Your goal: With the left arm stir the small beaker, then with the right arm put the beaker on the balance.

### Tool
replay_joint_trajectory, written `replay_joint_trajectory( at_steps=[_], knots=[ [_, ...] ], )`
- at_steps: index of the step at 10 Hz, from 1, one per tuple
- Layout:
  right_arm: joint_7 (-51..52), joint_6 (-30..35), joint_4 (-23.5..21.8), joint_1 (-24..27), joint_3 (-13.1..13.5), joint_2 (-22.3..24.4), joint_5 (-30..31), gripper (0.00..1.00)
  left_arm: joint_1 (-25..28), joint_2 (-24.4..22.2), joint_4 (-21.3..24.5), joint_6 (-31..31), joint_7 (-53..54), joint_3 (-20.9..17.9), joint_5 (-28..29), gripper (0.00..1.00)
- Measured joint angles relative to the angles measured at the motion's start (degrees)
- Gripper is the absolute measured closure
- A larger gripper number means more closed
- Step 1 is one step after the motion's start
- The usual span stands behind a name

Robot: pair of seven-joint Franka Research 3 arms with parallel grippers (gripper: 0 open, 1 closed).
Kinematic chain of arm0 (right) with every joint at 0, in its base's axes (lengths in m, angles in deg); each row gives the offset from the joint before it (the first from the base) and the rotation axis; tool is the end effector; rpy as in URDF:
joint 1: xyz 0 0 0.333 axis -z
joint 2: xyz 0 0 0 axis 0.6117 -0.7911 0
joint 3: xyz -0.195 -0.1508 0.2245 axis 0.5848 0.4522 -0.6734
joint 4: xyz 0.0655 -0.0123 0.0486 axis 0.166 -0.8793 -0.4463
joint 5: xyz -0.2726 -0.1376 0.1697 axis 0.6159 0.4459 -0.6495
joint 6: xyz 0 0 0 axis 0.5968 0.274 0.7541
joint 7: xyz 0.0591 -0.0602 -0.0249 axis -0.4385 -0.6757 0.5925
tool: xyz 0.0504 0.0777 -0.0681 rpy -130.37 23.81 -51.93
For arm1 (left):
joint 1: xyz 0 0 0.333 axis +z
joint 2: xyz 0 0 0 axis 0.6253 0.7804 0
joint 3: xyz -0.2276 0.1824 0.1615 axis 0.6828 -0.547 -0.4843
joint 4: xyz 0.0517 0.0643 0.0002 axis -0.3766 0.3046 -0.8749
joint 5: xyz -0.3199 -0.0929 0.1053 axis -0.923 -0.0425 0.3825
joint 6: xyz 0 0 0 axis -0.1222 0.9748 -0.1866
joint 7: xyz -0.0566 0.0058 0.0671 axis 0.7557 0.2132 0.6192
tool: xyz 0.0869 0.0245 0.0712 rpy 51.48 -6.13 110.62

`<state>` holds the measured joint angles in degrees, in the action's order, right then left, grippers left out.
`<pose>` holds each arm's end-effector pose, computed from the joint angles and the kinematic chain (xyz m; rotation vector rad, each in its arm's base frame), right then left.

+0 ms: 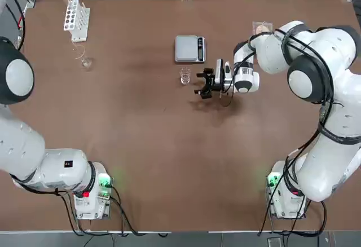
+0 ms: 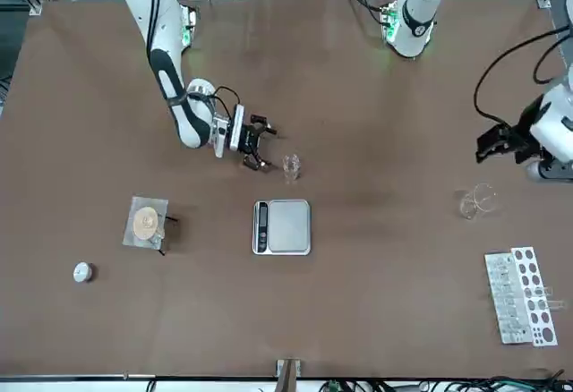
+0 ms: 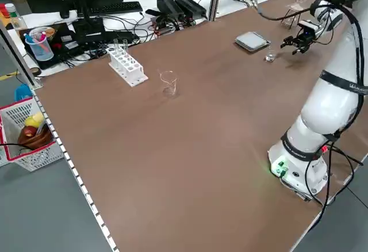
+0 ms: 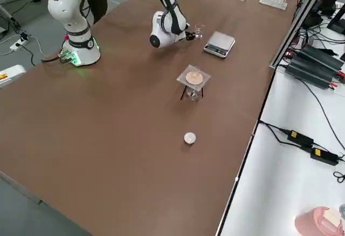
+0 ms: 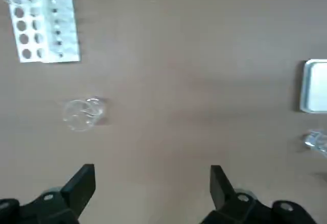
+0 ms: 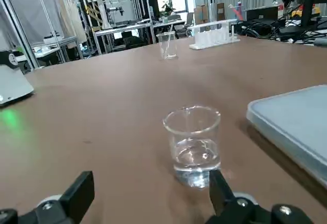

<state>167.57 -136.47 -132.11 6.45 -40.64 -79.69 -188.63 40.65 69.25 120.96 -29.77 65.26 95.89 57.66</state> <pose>0.3889 0.3261 0.1612 -1.6086 -1.1938 -1.0675 0.5577 -0.0387 0.6101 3.0928 -0.0210 0.0015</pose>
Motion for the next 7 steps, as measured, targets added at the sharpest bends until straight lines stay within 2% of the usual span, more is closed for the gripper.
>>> replay_joint_trajectory(
  at_steps=[4,7],
  knots=[
    [0.8,-0.1,3.5,-2.0,0.1,-1.7,-2.4,0.01,0.1,-0.4,0.7,0.1,0.0,-0.6,-0.1,0.01],
    [1.9,0.0,4.2,-2.1,0.3,-2.3,-2.4,0.01,0.2,-0.5,1.4,-0.6,-0.2,-0.6,0.6,0.01]
  ],
)
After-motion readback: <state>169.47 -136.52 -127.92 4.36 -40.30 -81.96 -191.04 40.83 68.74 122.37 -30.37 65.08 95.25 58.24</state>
